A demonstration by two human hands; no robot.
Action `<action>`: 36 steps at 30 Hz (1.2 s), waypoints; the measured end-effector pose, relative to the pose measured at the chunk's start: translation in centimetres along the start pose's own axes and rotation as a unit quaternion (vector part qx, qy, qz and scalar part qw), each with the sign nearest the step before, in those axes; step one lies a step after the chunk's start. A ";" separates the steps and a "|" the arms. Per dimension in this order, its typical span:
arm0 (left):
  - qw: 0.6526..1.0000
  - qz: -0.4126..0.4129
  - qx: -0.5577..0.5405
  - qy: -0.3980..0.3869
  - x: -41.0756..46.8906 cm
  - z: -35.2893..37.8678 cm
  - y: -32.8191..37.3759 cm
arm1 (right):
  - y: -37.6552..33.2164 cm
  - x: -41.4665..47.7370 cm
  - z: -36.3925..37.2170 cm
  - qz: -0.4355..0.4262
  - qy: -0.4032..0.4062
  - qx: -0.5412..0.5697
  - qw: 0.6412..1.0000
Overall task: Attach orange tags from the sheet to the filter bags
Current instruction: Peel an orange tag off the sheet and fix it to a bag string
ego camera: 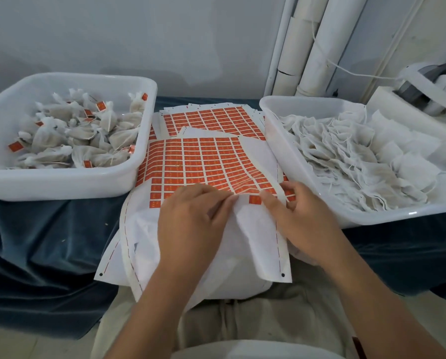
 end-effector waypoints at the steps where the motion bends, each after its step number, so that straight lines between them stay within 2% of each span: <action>1: 1.000 0.001 -0.006 0.000 0.2 -0.4 0.0 | -0.2 -0.1 0.1 0.012 -0.032 0.075 0.997; 2: 1.000 -0.007 -0.007 0.002 0.3 -0.8 0.4 | -0.3 -0.2 0.2 0.032 -0.066 0.169 0.983; 4: 0.999 -0.049 0.000 0.015 0.3 -1.5 1.3 | -0.4 -0.4 0.6 0.078 -0.140 0.372 0.914; 5: 0.998 -0.064 0.004 0.021 0.2 -1.9 2.0 | -0.4 -0.5 0.8 0.098 -0.166 0.435 0.879; 7: 0.998 -0.062 0.019 -0.010 0.0 -2.6 3.4 | -0.2 -0.4 1.2 0.132 -0.200 0.495 0.835; 9: 0.984 -0.097 -0.026 -0.144 -0.1 -3.0 3.9 | -0.1 -0.3 1.5 0.146 -0.227 0.533 0.802; 10: 0.956 -0.129 -0.074 -0.252 -0.3 -3.2 4.0 | -0.1 -0.4 1.5 0.145 -0.233 0.538 0.797; 12: 0.860 -0.154 -0.095 -0.478 -1.5 -2.8 4.6 | -0.4 -0.2 1.4 0.139 -0.212 0.529 0.810; 13: 0.818 -0.135 -0.070 -0.555 -2.4 -2.3 4.7 | -0.6 0.1 1.3 0.135 -0.192 0.521 0.820; 14: 0.793 -0.103 -0.040 -0.599 -3.6 -1.4 5.0 | -1.0 0.4 1.2 0.132 -0.176 0.517 0.827; 15: 0.786 -0.071 -0.019 -0.614 -4.4 -0.4 5.3 | -1.4 0.6 1.2 0.129 -0.167 0.514 0.831; 16: 0.795 -0.051 -0.029 -0.604 -5.2 0.8 5.8 | -1.7 0.9 1.2 0.126 -0.165 0.514 0.832; 17: 0.811 -0.053 -0.082 -0.577 -5.8 1.8 6.3 | -1.7 1.0 1.1 0.124 -0.169 0.515 0.831; 19: 0.819 -0.068 -0.216 -0.527 -6.3 3.5 7.4 | -1.2 0.9 0.7 0.122 -0.186 0.519 0.825; 21: 0.828 -0.124 -0.288 -0.465 -7.0 4.7 8.0 | -0.5 0.6 0.1 0.116 -0.198 0.509 0.830; 24: 0.817 -0.315 -0.375 -0.303 -10.1 6.1 7.0 | -0.4 0.2 -0.3 0.109 -0.193 0.478 0.850; 26: 0.813 -0.386 -0.398 -0.180 -10.2 7.0 6.8 | -0.8 0.0 -0.2 0.097 -0.199 0.484 0.847; 28: 0.797 -0.418 -0.435 -0.025 -9.0 5.8 7.0 | -1.1 -0.1 -0.3 0.092 -0.205 0.488 0.843; 29: 0.795 -0.404 -0.452 0.023 -8.5 5.0 7.2 | -1.1 -0.2 -0.4 0.088 -0.202 0.487 0.845; 30: 0.793 -0.371 -0.481 0.040 -7.8 4.3 7.6 | -1.2 -0.2 -0.4 0.085 -0.196 0.486 0.847; 32: 0.764 -0.349 -0.538 0.066 -7.2 3.6 8.5 | -1.3 -0.3 -0.5 0.082 -0.188 0.486 0.850; 34: 0.706 -0.345 -0.608 0.108 -6.8 3.1 8.8 | -1.2 -0.3 -0.3 0.086 -0.181 0.468 0.861; 36: 0.666 -0.344 -0.647 0.139 -6.3 2.6 8.9 | -1.0 -0.4 -0.2 0.085 -0.169 0.449 0.873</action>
Point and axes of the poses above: each hand's wrist, its own x-axis towards the middle knuckle, its own z-axis out of the palm, y = z × x, the point moved 2 cm from there along x, towards the middle knuckle, and after that the axes turned 4 degrees about -x, right-handed, at the moved point
